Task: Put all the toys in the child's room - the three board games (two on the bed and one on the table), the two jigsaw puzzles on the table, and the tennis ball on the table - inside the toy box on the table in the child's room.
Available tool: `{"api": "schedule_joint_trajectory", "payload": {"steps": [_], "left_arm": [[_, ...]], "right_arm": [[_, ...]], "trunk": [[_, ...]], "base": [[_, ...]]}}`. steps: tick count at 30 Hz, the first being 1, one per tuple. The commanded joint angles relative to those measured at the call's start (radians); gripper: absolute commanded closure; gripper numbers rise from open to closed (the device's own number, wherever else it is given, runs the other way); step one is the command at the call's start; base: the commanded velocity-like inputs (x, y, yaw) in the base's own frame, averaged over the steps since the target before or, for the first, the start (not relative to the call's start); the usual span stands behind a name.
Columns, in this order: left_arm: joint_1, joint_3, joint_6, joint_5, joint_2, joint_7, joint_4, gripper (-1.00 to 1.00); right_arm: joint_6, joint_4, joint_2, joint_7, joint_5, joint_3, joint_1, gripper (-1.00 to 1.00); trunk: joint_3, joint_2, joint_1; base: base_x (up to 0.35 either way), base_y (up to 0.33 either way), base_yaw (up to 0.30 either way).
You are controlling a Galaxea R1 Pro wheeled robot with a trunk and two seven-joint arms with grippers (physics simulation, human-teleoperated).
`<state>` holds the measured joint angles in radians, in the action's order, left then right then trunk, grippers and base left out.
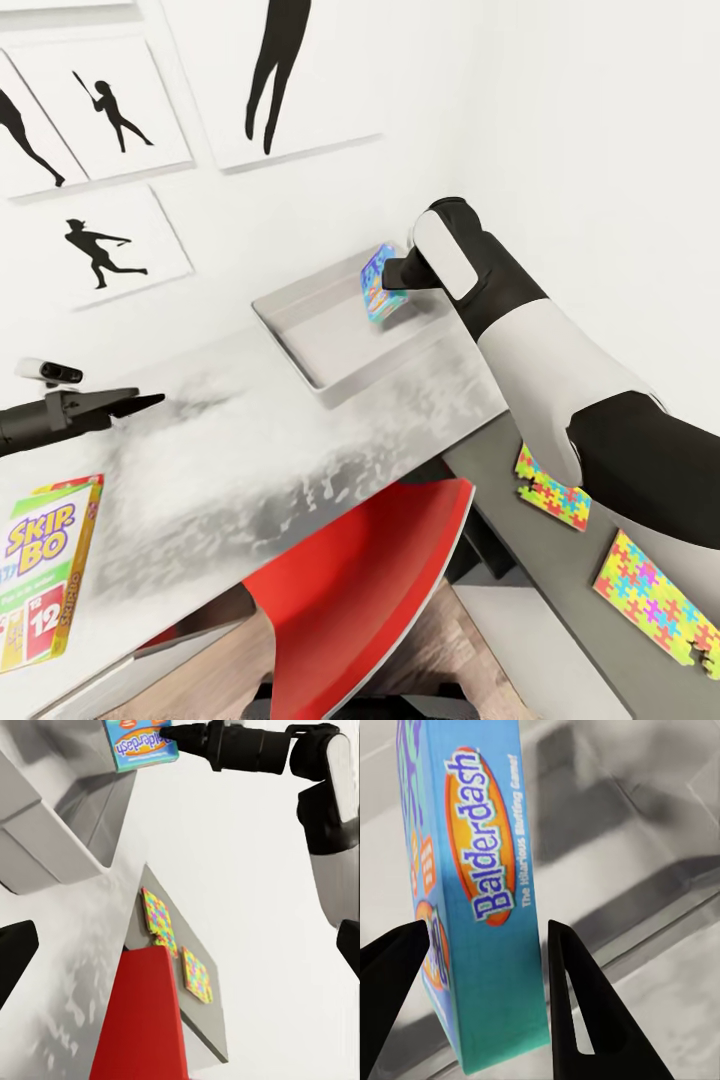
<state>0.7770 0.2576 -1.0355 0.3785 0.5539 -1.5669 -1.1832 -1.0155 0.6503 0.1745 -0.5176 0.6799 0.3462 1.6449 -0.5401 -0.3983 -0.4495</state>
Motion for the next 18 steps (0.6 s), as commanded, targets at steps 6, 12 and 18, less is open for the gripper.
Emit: {"api": "schedule_joint_trajectory", "payload": {"steps": [6,12,18], "left_arm": [[0.001,-0.001,-0.011,0.053,0.035,-0.004,-0.001,-1.0],[0.001,-0.001,-0.011,0.06,0.041,-0.004,-0.001,-1.0],[0.001,-0.001,-0.011,0.06,0.041,-0.004,-0.001,-1.0]], "right_arm": [[0.0,0.0,-0.001,-0.009,0.009,0.002,0.001,1.0],[0.005,-0.005,-0.001,-0.009,0.01,0.001,0.0,1.0],[0.006,-0.006,-0.007,-0.008,0.016,0.0,0.0,1.0]], "trunk": [[-0.01,-0.002,-0.001],[-0.018,-0.002,-0.001],[-0.026,-0.002,-0.001]], "base": [[0.0,0.0,0.0],[0.0,0.0,0.0],[0.0,0.0,0.0]]}}
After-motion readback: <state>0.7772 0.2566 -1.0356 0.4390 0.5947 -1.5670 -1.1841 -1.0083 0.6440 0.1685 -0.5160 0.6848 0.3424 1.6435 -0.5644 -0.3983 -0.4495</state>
